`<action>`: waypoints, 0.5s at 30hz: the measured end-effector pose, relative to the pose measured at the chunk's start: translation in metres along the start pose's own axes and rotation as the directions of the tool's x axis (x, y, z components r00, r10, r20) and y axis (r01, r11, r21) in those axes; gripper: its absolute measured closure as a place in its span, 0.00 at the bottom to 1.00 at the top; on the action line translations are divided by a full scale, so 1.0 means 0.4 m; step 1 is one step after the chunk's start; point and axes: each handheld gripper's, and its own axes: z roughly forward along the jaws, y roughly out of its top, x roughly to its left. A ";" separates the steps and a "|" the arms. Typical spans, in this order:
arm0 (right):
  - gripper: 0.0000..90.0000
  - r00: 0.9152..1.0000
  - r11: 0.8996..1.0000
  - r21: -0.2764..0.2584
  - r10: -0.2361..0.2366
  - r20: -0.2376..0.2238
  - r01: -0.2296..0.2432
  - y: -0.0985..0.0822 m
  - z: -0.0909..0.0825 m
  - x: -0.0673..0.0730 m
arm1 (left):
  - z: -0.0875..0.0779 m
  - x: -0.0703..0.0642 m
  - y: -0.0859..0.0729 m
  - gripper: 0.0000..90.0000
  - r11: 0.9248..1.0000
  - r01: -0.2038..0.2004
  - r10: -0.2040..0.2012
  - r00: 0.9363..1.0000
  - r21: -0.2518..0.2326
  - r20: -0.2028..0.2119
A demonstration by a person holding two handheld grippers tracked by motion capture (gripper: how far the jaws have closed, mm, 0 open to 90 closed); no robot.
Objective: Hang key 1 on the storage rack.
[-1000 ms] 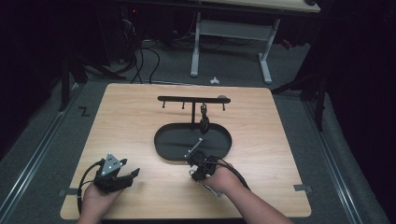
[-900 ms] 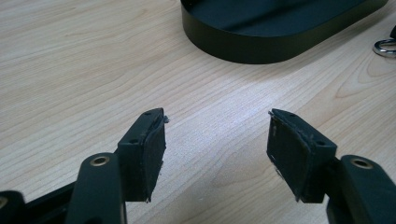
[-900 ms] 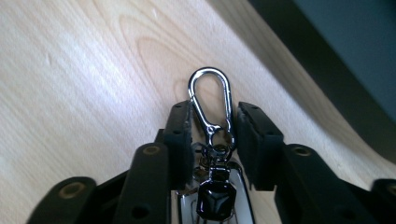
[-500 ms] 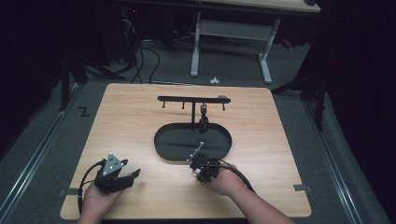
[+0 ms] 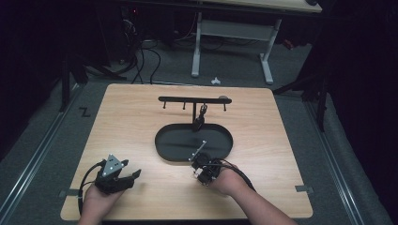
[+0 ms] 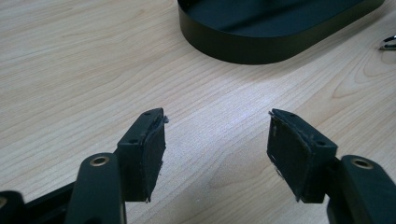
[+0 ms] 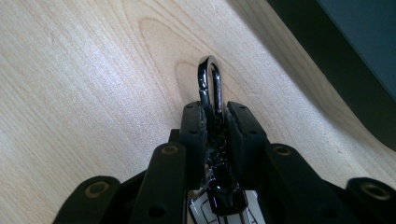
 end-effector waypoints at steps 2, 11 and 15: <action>0.86 1.000 1.000 -0.003 -0.008 -0.001 0.008 0.000 0.001 0.000 | 0.000 -0.001 0.000 0.42 1.000 0.002 -0.002 1.000 -0.002 0.000; 0.90 1.000 1.000 -0.019 -0.015 0.007 0.015 -0.006 0.000 0.002 | 0.002 -0.003 0.000 0.41 1.000 -0.005 0.005 1.000 0.003 0.003; 0.90 1.000 0.999 -0.032 -0.024 0.004 0.025 -0.009 0.001 -0.002 | 0.001 -0.003 0.000 0.41 1.000 -0.005 0.005 1.000 0.001 0.002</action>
